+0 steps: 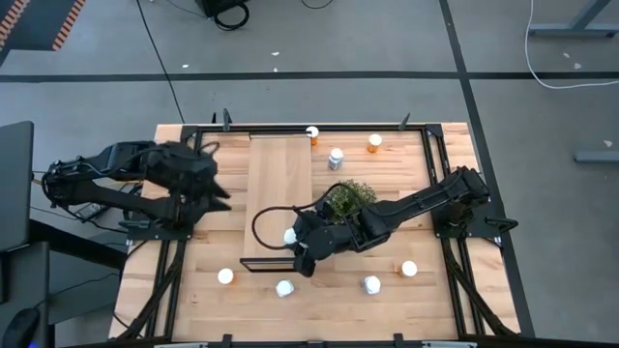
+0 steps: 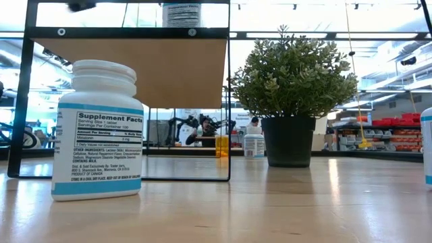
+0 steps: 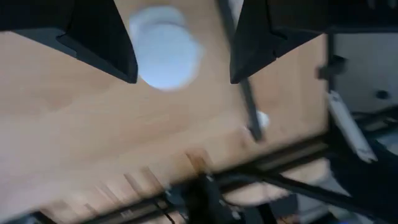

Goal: Pick and place medicine bottles onto shelf by color
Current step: Put the top right white pill bottle on the shelf

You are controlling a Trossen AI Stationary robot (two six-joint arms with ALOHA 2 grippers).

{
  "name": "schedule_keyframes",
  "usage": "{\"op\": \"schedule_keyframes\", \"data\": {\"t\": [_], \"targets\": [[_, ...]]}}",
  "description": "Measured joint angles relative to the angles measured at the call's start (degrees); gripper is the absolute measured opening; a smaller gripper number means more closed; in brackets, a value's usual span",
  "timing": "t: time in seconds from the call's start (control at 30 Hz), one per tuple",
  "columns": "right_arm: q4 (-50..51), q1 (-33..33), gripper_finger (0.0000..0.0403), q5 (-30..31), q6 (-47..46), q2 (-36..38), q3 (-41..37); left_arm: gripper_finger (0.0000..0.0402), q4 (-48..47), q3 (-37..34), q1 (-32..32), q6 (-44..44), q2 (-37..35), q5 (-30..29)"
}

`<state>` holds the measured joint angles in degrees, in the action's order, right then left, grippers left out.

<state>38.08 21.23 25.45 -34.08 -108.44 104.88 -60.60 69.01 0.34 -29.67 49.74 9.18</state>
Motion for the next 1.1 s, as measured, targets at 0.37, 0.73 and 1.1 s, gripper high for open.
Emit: {"op": "schedule_keyframes", "data": {"t": [0.37, 0.73, 1.1], "targets": [[18.21, 0.66, 0.0273, 2.99, 5.38, 0.02, 16.97, 0.0189, -10.86, -0.01, -0.56, -3.62, 0.13, 2.54], [30.47, 3.24, 0.0273, 4.17, 0.41, 0.02, 29.34, 0.0208, 21.16, -0.98, -9.09, -3.35, 0.3, -3.94], [38.51, 7.6, 0.0273, 6.76, -0.89, 1.99, 30.12, 0.0231, 32.99, -1.05, -20.23, 16.54, 14.44, -17.54]]}}
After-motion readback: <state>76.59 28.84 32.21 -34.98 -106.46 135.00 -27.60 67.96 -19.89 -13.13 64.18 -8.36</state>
